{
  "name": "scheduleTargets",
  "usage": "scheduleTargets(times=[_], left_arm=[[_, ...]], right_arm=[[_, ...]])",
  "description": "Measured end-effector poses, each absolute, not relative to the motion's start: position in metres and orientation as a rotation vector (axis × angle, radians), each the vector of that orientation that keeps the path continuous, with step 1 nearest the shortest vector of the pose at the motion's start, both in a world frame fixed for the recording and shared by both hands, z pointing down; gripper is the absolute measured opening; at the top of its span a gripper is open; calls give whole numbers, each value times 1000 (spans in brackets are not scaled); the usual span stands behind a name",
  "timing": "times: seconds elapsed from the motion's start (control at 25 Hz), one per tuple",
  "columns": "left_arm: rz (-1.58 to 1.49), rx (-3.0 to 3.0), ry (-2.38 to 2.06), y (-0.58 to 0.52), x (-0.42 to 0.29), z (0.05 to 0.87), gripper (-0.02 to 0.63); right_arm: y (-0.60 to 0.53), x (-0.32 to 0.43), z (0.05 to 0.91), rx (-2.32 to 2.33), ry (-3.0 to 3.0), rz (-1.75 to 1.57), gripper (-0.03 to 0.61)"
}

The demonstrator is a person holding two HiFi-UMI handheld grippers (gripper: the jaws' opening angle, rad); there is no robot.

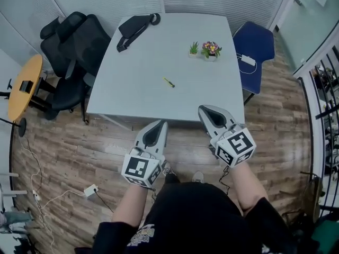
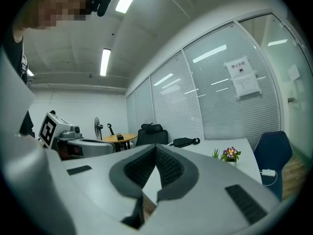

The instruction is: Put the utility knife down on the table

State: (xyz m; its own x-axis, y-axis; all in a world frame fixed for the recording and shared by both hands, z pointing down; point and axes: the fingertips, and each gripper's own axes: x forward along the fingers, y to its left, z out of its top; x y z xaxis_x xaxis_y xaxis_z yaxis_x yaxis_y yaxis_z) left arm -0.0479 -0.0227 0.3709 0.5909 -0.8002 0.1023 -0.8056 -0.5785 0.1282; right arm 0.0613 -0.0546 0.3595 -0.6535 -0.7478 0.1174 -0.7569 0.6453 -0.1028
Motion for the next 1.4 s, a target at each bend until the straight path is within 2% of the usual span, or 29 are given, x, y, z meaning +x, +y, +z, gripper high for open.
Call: scheduleTargets(times=[0.6, 1.4], left_arm=[[65, 2587, -1446, 56, -10, 386, 5], [63, 2624, -1451, 59, 9, 374, 5]], right_arm=[[16, 88, 382, 1139, -2832, 265, 3], [20, 102, 374, 1146, -2867, 254, 3]])
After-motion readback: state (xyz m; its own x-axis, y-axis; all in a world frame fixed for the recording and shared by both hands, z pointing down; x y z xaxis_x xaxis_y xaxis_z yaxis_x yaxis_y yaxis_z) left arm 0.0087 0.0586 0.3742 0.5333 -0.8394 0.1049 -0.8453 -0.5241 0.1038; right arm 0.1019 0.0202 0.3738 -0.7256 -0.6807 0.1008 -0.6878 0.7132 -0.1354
